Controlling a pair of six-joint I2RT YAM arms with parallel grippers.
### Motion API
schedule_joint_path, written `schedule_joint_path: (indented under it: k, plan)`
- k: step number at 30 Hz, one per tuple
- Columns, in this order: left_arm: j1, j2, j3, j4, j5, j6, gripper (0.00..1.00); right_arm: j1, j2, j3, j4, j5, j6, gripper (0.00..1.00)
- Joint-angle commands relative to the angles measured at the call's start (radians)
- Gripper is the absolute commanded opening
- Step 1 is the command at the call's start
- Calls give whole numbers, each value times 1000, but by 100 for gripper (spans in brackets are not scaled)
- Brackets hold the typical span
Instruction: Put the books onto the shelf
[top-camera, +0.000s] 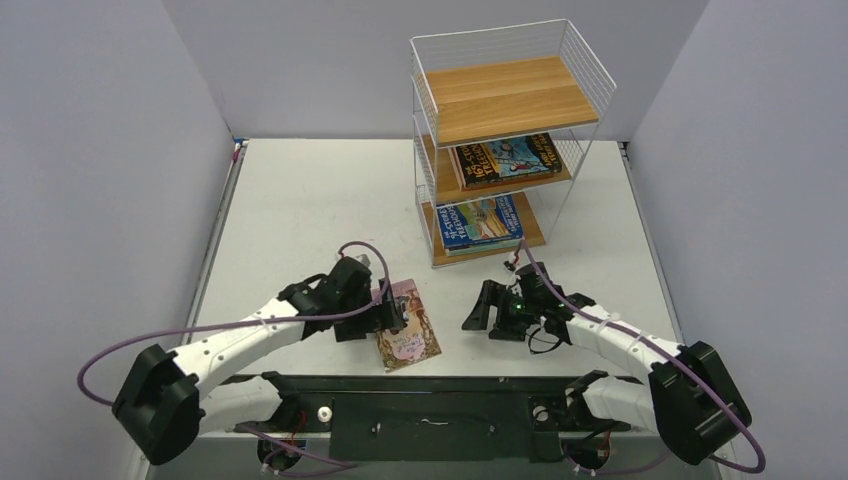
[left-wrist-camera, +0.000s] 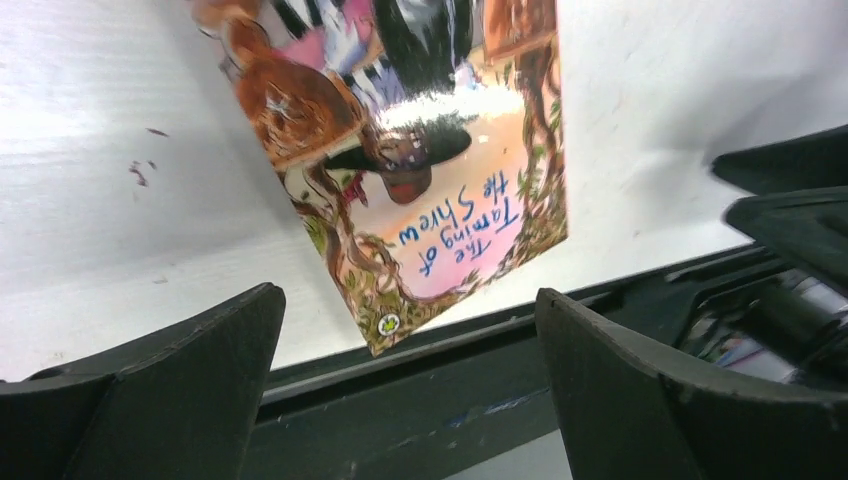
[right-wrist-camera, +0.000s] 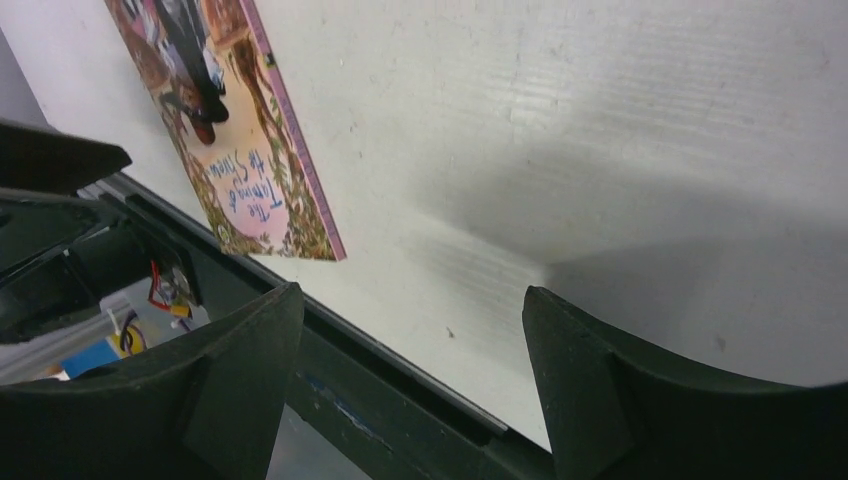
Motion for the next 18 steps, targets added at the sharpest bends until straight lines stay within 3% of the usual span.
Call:
schedule_joint_path:
  k: [1, 5, 12, 18]
  plan:
    - [97, -117, -147, 219, 8, -157, 92, 26, 34, 1, 176, 112, 101, 76]
    - [197, -108, -250, 359, 27, -208, 87, 48, 64, -48, 412, 143, 217, 75]
    - [210, 73, -212, 480, 37, -126, 83, 112, 296, -87, 800, 137, 448, 74]
    - [201, 165, -190, 622, 164, -39, 78, 192, 408, -67, 881, 187, 501, 73]
